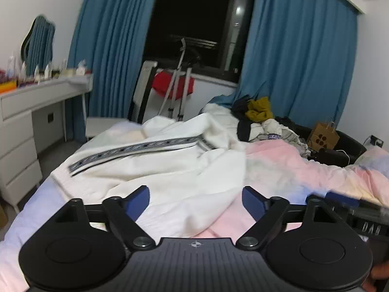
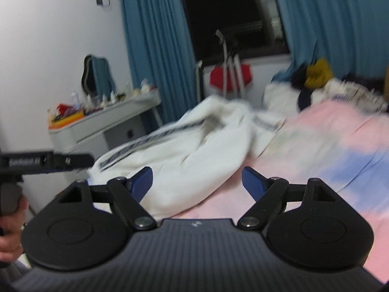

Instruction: Fold clothes

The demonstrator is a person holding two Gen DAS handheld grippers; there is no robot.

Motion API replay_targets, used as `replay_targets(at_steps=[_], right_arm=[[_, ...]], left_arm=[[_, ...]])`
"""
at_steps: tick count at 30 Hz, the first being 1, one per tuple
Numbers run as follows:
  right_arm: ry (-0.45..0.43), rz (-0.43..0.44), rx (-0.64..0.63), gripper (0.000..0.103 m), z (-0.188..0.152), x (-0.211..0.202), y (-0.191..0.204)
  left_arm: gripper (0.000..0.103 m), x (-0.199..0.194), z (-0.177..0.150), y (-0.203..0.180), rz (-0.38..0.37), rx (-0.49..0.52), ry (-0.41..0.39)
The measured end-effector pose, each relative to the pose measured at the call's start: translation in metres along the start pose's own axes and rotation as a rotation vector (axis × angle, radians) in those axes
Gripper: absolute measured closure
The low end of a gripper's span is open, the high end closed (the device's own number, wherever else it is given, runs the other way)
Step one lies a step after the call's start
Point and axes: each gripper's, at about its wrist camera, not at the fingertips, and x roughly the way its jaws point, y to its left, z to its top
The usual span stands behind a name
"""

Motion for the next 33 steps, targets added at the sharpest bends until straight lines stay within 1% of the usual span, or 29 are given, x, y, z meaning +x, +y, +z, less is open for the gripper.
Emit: replay_targets(at_steps=[4, 6, 8, 11, 14, 18, 20, 22, 26, 30, 33], right_arm=[[-0.075, -0.051, -0.048, 0.021, 0.010, -0.015, -0.028], [-0.109, -0.069, -0.050, 0.021, 0.006, -0.019, -0.040], [-0.111, -0.080, -0.022, 0.021, -0.002, -0.019, -0.053], [-0.100, -0.085, 0.021, 0.021, -0.006, -0.019, -0.066], [-0.115, -0.096, 0.035, 0.021, -0.002, -0.020, -0.074], [-0.101, -0.155, 0.061, 0.021, -0.003, -0.019, -0.083], [-0.095, -0.186, 0.079, 0.021, -0.006, -0.019, -0.090], [-0.091, -0.214, 0.098, 0.021, -0.009, -0.017, -0.098], [-0.084, -0.249, 0.149, 0.021, -0.016, -0.012, -0.115], [-0.062, -0.290, 0.201, 0.021, -0.025, 0.000, -0.132], [-0.043, -0.308, 0.232, 0.021, -0.029, 0.016, -0.146]], left_arm=[[0.012, 0.005, -0.013, -0.038, 0.009, 0.019, -0.027], [0.007, 0.010, -0.024, -0.052, 0.013, 0.022, -0.029], [0.007, 0.014, -0.033, -0.062, 0.014, 0.031, -0.008], [0.007, 0.025, -0.041, -0.068, 0.034, 0.056, 0.021], [0.007, 0.044, -0.039, -0.066, 0.039, 0.072, 0.043], [0.007, 0.073, -0.034, -0.062, 0.040, 0.097, 0.065], [0.008, 0.097, -0.025, -0.060, 0.019, 0.102, 0.080], [0.012, 0.128, -0.015, -0.065, 0.026, 0.138, 0.083], [0.014, 0.188, 0.005, -0.080, 0.030, 0.208, 0.066], [0.014, 0.251, 0.026, -0.108, 0.006, 0.283, 0.033], [0.016, 0.303, 0.039, -0.136, 0.021, 0.356, 0.027]])
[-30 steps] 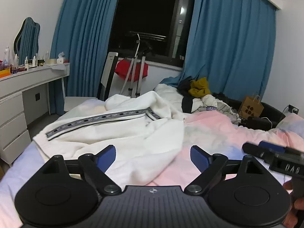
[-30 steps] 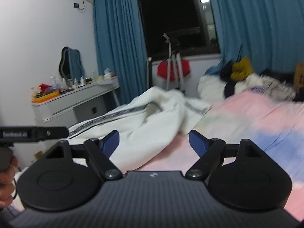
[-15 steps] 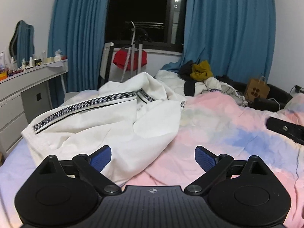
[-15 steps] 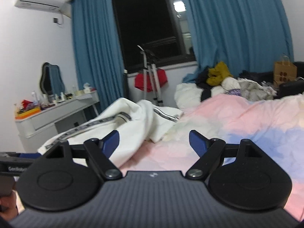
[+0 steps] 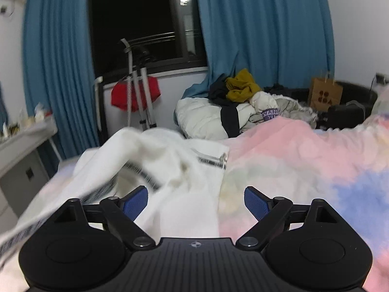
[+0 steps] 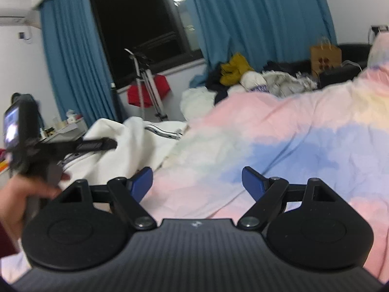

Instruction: Fold clothes

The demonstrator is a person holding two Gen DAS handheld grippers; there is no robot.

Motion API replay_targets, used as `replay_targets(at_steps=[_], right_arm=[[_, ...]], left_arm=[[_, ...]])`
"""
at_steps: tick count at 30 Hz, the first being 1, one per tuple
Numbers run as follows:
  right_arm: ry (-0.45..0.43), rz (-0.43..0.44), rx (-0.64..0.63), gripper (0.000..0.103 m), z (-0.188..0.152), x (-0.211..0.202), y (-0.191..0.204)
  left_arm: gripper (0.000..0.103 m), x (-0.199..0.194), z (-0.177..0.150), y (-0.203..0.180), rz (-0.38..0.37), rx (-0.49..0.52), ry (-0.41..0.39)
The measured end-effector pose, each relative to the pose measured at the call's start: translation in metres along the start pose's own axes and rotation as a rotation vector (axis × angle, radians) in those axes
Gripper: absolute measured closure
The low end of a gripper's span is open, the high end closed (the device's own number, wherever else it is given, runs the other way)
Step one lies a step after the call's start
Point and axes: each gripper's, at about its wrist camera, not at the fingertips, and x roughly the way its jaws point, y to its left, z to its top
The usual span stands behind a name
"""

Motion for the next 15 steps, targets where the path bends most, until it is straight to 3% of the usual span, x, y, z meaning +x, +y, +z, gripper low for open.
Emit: replay_targets(at_steps=[5, 10, 11, 12, 13, 14, 15], right_arm=[[0.031, -0.013, 0.025, 0.021, -0.007, 0.029, -0.011], [0.058, -0.008, 0.062, 0.021, -0.012, 0.047, -0.022], [0.062, -0.008, 0.066, 0.021, -0.013, 0.049, -0.023], [0.067, -0.008, 0.070, 0.021, -0.014, 0.051, -0.024], [0.071, -0.009, 0.071, 0.021, -0.016, 0.053, -0.024], [0.073, -0.012, 0.070, 0.021, -0.017, 0.055, -0.025], [0.075, -0.014, 0.070, 0.021, -0.018, 0.058, -0.025]], left_arm=[[0.019, 0.088, 0.033, -0.023, 0.116, 0.114, -0.027], [0.031, 0.172, 0.045, -0.032, 0.240, 0.178, 0.100], [0.037, 0.185, 0.045, -0.034, 0.278, 0.209, 0.124], [0.054, 0.194, 0.043, -0.036, 0.310, 0.238, 0.144], [0.065, 0.202, 0.042, -0.037, 0.341, 0.266, 0.164], [0.085, 0.210, 0.041, -0.039, 0.369, 0.293, 0.181], [0.092, 0.211, 0.039, -0.040, 0.378, 0.307, 0.184]])
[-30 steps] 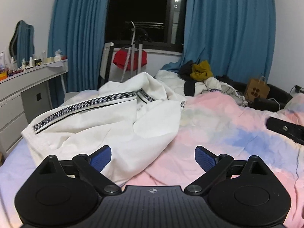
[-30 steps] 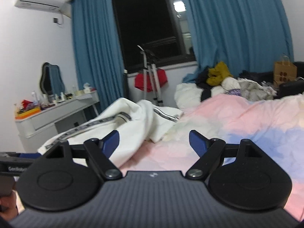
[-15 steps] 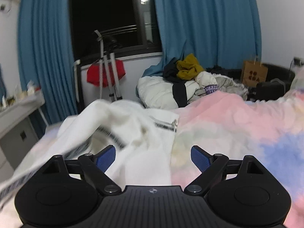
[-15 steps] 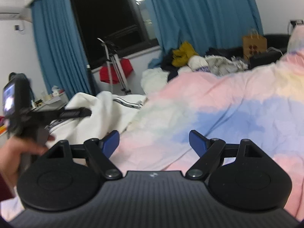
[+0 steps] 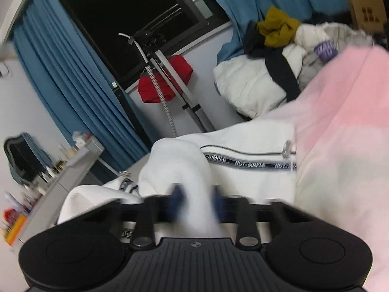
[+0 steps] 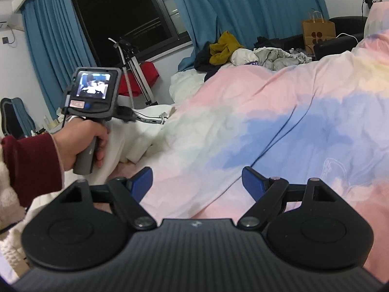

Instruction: Fold clothes

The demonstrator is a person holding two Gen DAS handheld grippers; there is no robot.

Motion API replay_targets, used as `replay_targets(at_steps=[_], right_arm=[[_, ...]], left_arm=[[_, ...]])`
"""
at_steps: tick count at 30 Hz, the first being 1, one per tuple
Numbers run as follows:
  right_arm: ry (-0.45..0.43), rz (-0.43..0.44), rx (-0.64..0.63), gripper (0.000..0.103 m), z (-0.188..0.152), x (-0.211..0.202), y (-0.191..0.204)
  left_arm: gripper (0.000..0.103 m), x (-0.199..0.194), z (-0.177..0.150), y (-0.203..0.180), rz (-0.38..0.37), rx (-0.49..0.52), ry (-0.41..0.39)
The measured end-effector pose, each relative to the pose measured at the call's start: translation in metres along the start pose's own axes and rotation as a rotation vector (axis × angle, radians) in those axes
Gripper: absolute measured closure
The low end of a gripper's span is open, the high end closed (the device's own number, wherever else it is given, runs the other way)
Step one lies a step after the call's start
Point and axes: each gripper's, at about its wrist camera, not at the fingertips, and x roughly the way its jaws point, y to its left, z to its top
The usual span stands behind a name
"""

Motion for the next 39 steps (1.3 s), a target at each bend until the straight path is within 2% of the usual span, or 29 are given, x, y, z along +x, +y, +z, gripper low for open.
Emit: replay_targets(at_steps=[4, 6, 11, 14, 17, 21, 25, 29, 33, 34, 39], right_arm=[[0.006, 0.003, 0.010, 0.021, -0.001, 0.007, 0.000], [-0.006, 0.011, 0.018, 0.022, -0.001, 0.005, -0.001], [-0.045, 0.024, 0.030, 0.022, 0.003, -0.006, -0.001], [-0.085, 0.028, 0.050, 0.022, 0.008, -0.019, -0.003], [-0.096, 0.092, 0.161, 0.021, 0.012, -0.028, -0.015], [-0.095, 0.214, 0.393, 0.019, 0.014, -0.036, -0.040], [-0.079, 0.317, 0.577, 0.019, 0.012, -0.040, -0.056], [-0.031, 0.274, 0.619, 0.021, 0.012, -0.027, -0.061], [0.075, 0.282, 0.672, 0.027, 0.021, 0.019, -0.070], [0.095, 0.288, 0.684, 0.033, 0.023, 0.032, -0.072], [0.132, 0.336, 0.709, 0.043, 0.033, 0.112, -0.082]], left_arm=[[0.094, -0.030, -0.005, 0.010, 0.025, -0.018, -0.076], [0.094, -0.063, -0.012, 0.022, 0.015, -0.037, -0.138], [0.095, -0.165, -0.041, 0.065, -0.071, -0.090, -0.255], [0.095, -0.228, -0.069, 0.093, -0.145, -0.107, -0.319], [0.095, -0.289, -0.110, 0.109, -0.213, -0.114, -0.368], [0.095, -0.344, -0.177, 0.121, -0.318, -0.170, -0.345], [0.095, -0.359, -0.239, 0.118, -0.356, -0.215, -0.302], [0.095, -0.346, -0.268, 0.126, -0.366, -0.311, -0.269], [0.095, -0.334, -0.277, 0.139, -0.377, -0.396, -0.265], [0.095, -0.332, -0.280, 0.141, -0.377, -0.411, -0.262], [0.094, -0.318, -0.292, 0.148, -0.395, -0.469, -0.233]])
